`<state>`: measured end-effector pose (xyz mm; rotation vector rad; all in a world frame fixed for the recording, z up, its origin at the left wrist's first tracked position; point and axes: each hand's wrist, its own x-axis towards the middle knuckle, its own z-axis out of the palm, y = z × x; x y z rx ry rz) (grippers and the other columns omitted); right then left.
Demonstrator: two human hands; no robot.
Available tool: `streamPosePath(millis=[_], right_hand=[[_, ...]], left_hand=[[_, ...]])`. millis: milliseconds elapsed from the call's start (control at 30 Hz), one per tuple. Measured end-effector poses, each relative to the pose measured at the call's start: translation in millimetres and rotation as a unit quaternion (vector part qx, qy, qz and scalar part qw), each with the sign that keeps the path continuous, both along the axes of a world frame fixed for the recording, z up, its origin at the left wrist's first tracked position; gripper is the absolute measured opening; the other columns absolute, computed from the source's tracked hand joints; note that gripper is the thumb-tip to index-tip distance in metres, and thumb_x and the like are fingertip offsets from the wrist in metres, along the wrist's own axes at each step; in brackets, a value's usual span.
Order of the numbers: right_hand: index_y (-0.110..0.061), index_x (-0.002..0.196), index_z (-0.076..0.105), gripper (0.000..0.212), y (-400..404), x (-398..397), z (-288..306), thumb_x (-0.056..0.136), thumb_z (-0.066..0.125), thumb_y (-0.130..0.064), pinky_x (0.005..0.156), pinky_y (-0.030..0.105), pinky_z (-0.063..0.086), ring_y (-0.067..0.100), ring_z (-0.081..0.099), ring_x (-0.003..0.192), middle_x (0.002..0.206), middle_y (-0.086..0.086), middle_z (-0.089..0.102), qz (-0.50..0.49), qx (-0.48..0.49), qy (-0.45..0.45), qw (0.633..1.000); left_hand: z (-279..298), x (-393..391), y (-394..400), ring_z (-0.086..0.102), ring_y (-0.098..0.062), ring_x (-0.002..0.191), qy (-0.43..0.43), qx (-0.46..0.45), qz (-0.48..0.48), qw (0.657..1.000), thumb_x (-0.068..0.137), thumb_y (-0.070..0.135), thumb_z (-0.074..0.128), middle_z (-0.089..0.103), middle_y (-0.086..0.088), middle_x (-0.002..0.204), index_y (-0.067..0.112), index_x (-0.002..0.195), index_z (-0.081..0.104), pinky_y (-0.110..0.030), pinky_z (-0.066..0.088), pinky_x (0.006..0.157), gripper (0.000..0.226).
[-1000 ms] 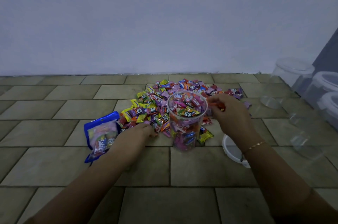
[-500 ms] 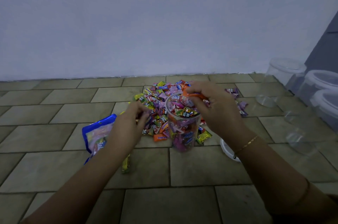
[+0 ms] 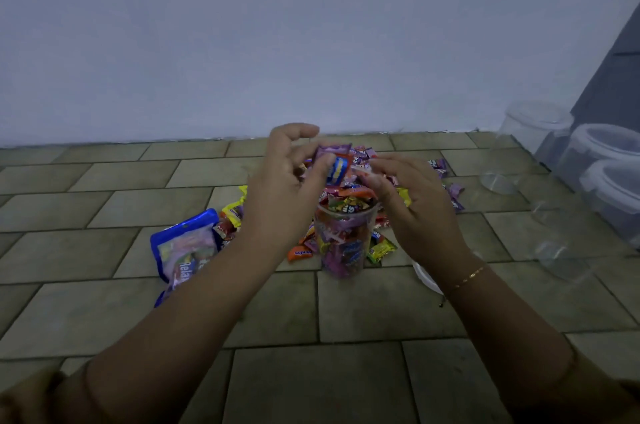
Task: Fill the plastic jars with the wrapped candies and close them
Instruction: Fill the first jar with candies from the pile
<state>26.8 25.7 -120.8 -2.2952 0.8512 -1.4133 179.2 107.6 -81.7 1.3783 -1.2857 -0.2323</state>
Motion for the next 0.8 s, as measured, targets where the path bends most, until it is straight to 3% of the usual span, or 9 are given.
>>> streamPosePath(millis=[67, 167, 267, 367, 467, 533, 633, 700, 800], right_hand=[[-0.012, 0.109, 0.067, 0.047, -3.1, -5.4, -0.9, 0.090, 0.041, -0.047, 0.090, 0.014, 0.036, 0.003, 0.050, 0.103, 0.105, -0.006, 0.061, -0.013, 0.026, -0.003, 1.000], [-0.011, 0.109, 0.066, 0.047, -5.8, -13.8, -4.8, 0.091, 0.038, -0.045, 0.086, 0.027, 0.041, 0.013, 0.055, 0.101, 0.101, -0.005, 0.062, -0.027, 0.059, -0.013, 0.998], [-0.010, 0.112, 0.065, 0.041, -8.8, -18.8, -7.7, 0.095, 0.040, -0.038, 0.086, 0.026, 0.038, 0.013, 0.053, 0.101, 0.102, -0.002, 0.062, -0.046, 0.085, 0.012, 0.995], [-0.009, 0.124, 0.059, 0.030, -17.5, -20.9, -11.5, 0.097, 0.046, -0.016, 0.091, 0.021, 0.032, 0.021, 0.051, 0.115, 0.123, 0.008, 0.060, -0.049, 0.132, 0.150, 0.979], [-0.015, 0.134, 0.049, 0.041, -22.6, -20.1, -17.6, 0.093, 0.049, -0.009, 0.100, 0.027, 0.035, 0.021, 0.045, 0.124, 0.136, 0.006, 0.050, -0.006, 0.161, 0.331, 0.930], [-0.019, 0.139, 0.043, 0.051, -22.6, -18.3, -23.8, 0.091, 0.049, -0.004, 0.103, 0.031, 0.036, 0.020, 0.040, 0.128, 0.142, 0.005, 0.041, 0.022, 0.179, 0.411, 0.894], [-0.022, 0.141, 0.039, 0.066, -23.5, -12.8, -35.8, 0.083, 0.048, 0.008, 0.105, 0.033, 0.039, 0.021, 0.037, 0.132, 0.148, 0.002, 0.032, 0.066, 0.209, 0.462, 0.859], [-0.023, 0.140, 0.040, 0.069, -24.6, -8.4, -42.8, 0.080, 0.049, 0.009, 0.104, 0.034, 0.040, 0.022, 0.038, 0.130, 0.146, 0.002, 0.034, 0.085, 0.206, 0.468, 0.855], [-0.025, 0.140, 0.040, 0.068, -23.8, -3.4, -49.7, 0.081, 0.050, 0.008, 0.108, 0.036, 0.036, 0.022, 0.032, 0.134, 0.151, -0.003, 0.027, 0.090, 0.212, 0.470, 0.852]], left_hand=[[-4.7, -0.7, -4.0, 0.054, 0.015, 0.091, -0.089, 0.047, -0.002, 0.995, 0.091, 0.021, 0.060, 0.058, 0.037, 0.091, 0.046, 0.101, 0.055, -0.005, 0.041, 0.081, 0.028], [-13.9, 4.3, -6.0, 0.047, 0.011, 0.107, -0.120, 0.091, -0.015, 0.988, 0.092, 0.025, 0.057, 0.055, 0.027, 0.106, 0.027, 0.111, 0.068, -0.004, 0.034, 0.091, 0.022], [-19.8, 10.1, -2.2, 0.047, 0.007, 0.119, -0.114, 0.081, -0.031, 0.990, 0.091, 0.033, 0.054, 0.056, 0.026, 0.118, 0.043, 0.108, 0.065, -0.012, 0.033, 0.101, 0.021], [-22.6, 16.7, 4.6, 0.046, 0.017, 0.113, -0.077, 0.072, -0.017, 0.994, 0.089, 0.035, 0.055, 0.053, 0.033, 0.113, 0.048, 0.100, 0.060, -0.007, 0.034, 0.097, 0.018], [-29.0, 26.7, 11.7, 0.053, 0.007, 0.111, -0.013, 0.101, 0.019, 0.995, 0.091, 0.033, 0.060, 0.058, 0.025, 0.113, 0.043, 0.100, 0.064, -0.022, 0.046, 0.091, 0.014], [-34.9, 32.3, 15.3, 0.056, 0.002, 0.106, -0.021, 0.133, 0.061, 0.989, 0.091, 0.025, 0.059, 0.060, 0.018, 0.109, 0.031, 0.107, 0.067, -0.025, 0.048, 0.089, 0.018], [-49.4, 39.8, 17.0, 0.056, -0.009, 0.102, -0.105, 0.255, 0.069, 0.959, 0.092, 0.025, 0.057, 0.055, 0.012, 0.108, 0.021, 0.125, 0.060, -0.025, 0.044, 0.085, 0.033], [-65.4, 45.7, 15.4, 0.053, -0.011, 0.112, -0.193, 0.324, 0.049, 0.925, 0.090, 0.033, 0.058, 0.053, 0.007, 0.125, 0.023, 0.134, 0.050, -0.031, 0.046, 0.092, 0.046], [-84.2, 48.9, 13.1, 0.039, -0.017, 0.132, -0.302, 0.376, 0.030, 0.875, 0.087, 0.044, 0.058, 0.032, 0.002, 0.149, 0.024, 0.144, 0.033, -0.039, 0.044, 0.101, 0.066]])
